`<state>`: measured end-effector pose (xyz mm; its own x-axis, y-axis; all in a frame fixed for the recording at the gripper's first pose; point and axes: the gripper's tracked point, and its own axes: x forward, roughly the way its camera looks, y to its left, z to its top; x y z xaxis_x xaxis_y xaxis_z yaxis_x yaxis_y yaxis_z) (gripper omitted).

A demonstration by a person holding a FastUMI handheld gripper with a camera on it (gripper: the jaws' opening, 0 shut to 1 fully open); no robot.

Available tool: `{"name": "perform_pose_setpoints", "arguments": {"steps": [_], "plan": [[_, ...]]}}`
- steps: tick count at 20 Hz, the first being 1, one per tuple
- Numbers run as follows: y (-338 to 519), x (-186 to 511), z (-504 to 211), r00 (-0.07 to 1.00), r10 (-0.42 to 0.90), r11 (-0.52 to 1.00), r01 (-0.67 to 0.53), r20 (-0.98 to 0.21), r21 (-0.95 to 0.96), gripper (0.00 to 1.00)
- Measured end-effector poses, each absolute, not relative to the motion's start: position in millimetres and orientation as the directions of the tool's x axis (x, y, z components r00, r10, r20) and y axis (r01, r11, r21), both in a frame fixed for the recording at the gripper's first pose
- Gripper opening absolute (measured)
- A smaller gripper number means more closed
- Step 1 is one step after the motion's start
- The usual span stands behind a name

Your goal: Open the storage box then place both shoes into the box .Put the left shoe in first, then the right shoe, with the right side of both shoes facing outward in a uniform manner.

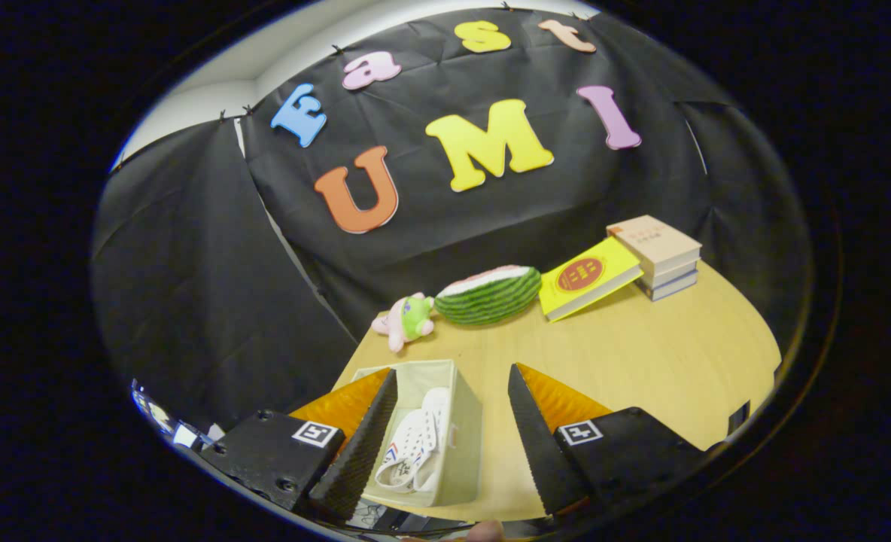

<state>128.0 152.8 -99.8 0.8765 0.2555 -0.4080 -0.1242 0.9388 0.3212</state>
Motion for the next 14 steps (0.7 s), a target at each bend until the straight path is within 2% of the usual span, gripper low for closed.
{"name": "perform_pose_setpoints", "arguments": {"steps": [4, 7, 11, 14], "plan": [[102, 112, -55, 0.975, 0.141, 0.98, -0.112, -0.173, 0.165, 0.94], [85, 85, -39, 0.992, 0.105, 0.986, -0.096, -0.063, 0.14, 1.0], [63, 54, -28, 0.998, 0.056, 0.996, -0.059, 0.04, 0.066, 1.0], [52, 39, -27, 0.998, 0.022, 0.998, -0.026, 0.067, 0.061, 1.0]]}}
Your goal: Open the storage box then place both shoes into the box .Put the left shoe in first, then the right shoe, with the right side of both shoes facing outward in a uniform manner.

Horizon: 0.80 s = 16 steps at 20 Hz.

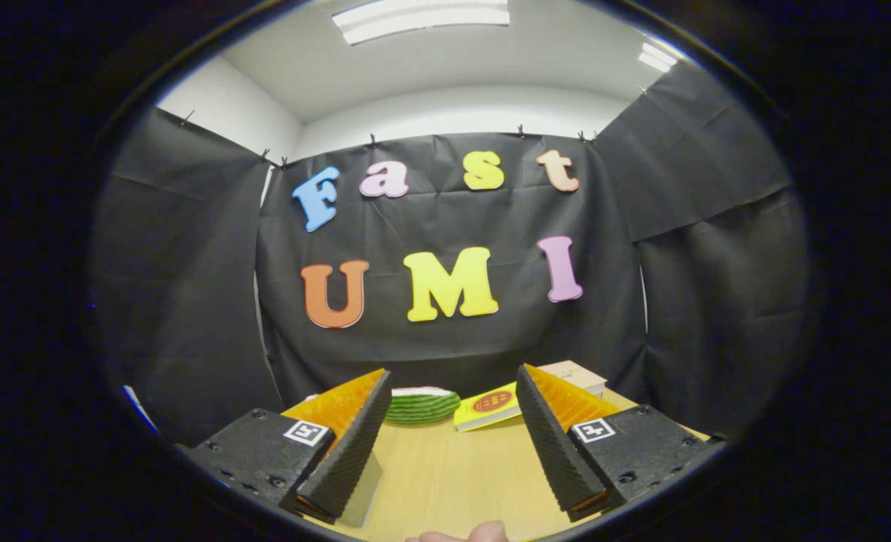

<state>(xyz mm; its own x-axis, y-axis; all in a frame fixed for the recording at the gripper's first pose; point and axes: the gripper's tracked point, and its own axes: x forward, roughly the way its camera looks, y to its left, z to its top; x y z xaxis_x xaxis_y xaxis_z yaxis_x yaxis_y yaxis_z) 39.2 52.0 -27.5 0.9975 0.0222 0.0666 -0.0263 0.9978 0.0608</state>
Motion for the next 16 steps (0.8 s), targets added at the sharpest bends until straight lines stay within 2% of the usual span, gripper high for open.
{"name": "perform_pose_setpoints", "arguments": {"steps": [4, 16], "plan": [[43, 27, -22, 0.996, -0.008, 0.999, 0.005, 0.094, 0.033, 1.0], [49, 36, -43, 0.999, -0.007, 1.0, 0.007, 0.053, 0.004, 1.0]]}}
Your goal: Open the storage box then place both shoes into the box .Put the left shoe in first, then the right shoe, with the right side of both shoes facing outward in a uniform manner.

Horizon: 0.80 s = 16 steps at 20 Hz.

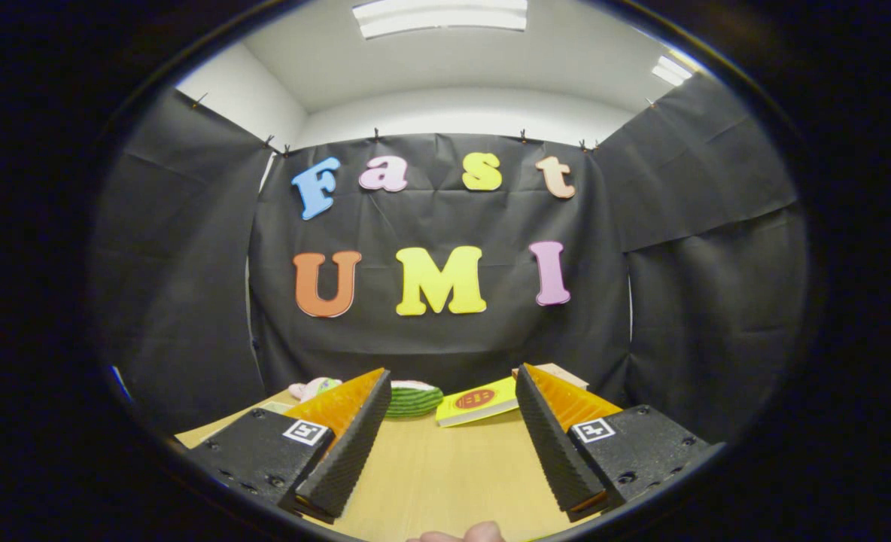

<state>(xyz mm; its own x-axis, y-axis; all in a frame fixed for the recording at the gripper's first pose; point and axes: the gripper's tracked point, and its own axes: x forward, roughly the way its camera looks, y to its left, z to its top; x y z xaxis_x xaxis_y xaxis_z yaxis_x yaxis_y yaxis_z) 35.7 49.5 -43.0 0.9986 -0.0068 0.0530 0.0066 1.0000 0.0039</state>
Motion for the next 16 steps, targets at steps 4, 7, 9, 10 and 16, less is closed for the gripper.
{"name": "perform_pose_setpoints", "arguments": {"steps": [4, 7, 9, 10, 16], "plan": [[49.5, 35.6, -44.2, 0.999, -0.007, 1.0, 0.008, 0.053, -0.008, 1.0], [50.3, 34.5, -45.4, 0.999, -0.009, 1.0, 0.01, 0.052, -0.015, 1.0], [49.3, 34.3, -45.2, 0.998, -0.012, 1.0, 0.013, 0.055, -0.017, 1.0], [50.1, 33.6, -44.3, 0.998, -0.011, 1.0, 0.012, 0.056, -0.017, 1.0], [51.9, 34.5, -45.5, 0.998, -0.006, 1.0, 0.007, 0.056, -0.018, 1.0]]}}
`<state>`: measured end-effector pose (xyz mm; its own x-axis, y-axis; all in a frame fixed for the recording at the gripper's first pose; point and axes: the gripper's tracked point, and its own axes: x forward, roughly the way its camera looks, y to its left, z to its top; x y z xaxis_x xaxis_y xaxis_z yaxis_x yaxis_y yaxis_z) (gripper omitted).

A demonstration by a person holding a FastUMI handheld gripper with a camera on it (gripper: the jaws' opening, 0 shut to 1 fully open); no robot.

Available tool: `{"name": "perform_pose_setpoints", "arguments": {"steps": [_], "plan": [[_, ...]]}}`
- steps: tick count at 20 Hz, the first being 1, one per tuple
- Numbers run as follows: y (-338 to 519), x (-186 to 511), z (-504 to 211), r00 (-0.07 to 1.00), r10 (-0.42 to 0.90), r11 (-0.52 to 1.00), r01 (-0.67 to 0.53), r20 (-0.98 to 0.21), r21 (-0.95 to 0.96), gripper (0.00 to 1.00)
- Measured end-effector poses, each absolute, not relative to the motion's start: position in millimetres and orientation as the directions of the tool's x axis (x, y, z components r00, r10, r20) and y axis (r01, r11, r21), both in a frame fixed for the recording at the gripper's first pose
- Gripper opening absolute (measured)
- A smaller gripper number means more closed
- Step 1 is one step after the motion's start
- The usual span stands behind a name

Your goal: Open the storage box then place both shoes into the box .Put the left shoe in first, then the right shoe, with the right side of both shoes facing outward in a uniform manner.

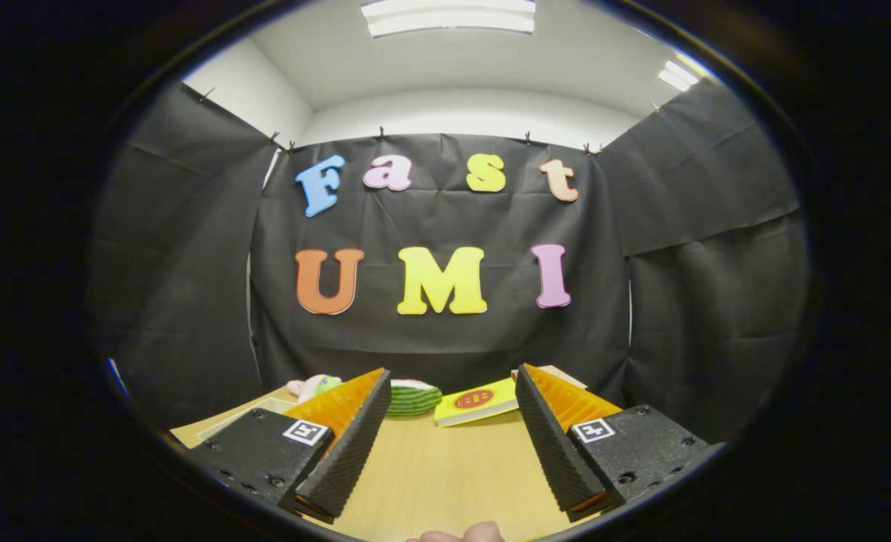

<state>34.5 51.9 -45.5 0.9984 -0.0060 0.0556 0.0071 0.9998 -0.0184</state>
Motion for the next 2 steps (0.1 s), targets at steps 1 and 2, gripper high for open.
{"name": "perform_pose_setpoints", "arguments": {"steps": [1, 2], "plan": [[52.7, 34.9, -46.0, 0.999, -0.005, 1.0, 0.006, 0.053, -0.017, 1.0], [52.4, 34.7, -46.2, 0.999, -0.004, 1.0, 0.005, 0.05, -0.015, 1.0]]}}
